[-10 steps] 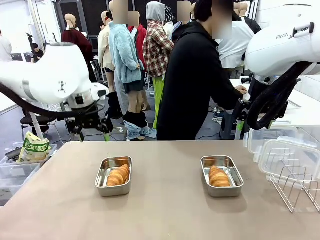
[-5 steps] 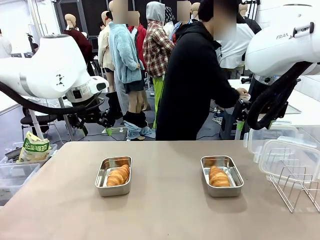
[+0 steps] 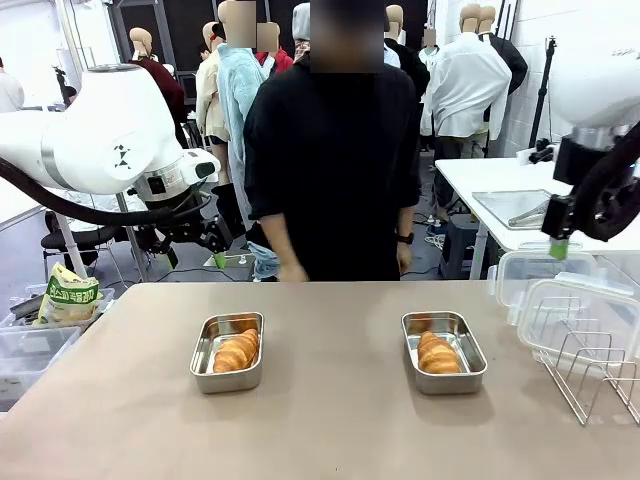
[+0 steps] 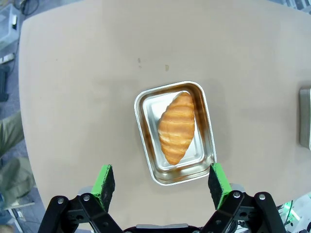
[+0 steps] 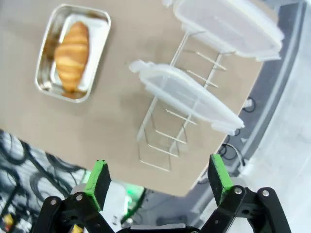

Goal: Place the bread in airtight containers.
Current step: Pick up one Airtight Container lid and hand it to the human.

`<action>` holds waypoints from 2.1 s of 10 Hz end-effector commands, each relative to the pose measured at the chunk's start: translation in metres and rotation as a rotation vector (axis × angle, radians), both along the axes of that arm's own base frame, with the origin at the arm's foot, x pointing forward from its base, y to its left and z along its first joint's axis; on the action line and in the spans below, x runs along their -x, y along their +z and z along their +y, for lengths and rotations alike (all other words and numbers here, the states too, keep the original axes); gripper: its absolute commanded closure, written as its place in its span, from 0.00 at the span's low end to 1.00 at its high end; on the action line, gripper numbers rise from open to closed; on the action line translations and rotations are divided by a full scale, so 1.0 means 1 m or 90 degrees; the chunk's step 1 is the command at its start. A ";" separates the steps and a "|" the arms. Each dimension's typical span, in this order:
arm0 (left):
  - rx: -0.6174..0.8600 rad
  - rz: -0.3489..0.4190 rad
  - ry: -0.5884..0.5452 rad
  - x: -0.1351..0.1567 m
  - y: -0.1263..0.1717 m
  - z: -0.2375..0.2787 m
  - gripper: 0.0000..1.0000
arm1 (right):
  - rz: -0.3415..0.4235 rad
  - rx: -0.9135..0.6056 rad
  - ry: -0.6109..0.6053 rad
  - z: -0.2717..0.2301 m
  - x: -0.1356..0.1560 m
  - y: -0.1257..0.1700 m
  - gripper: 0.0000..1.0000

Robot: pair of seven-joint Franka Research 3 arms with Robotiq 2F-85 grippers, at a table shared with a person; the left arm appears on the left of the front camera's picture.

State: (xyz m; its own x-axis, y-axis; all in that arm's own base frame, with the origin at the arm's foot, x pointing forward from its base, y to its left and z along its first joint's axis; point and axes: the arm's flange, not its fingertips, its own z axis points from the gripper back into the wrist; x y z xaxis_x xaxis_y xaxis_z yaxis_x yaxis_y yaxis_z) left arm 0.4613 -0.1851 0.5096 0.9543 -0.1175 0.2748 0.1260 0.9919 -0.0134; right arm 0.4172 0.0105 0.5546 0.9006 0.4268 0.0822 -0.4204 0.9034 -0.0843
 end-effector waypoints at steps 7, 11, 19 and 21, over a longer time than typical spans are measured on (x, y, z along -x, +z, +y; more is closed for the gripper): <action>-0.012 -0.001 0.007 0.000 0.003 0.001 0.00 | 0.062 0.071 0.348 -0.028 -0.025 0.007 0.00; -0.012 -0.001 0.007 0.000 0.003 0.001 0.00 | 0.084 0.028 0.306 -0.024 -0.026 0.010 0.00; -0.012 -0.001 0.007 0.000 0.003 0.001 0.00 | 0.003 -0.020 0.508 -0.072 -0.045 -0.025 0.00; -0.012 -0.001 0.007 0.000 0.003 0.001 0.00 | -0.001 -0.067 0.498 -0.077 -0.054 -0.034 0.00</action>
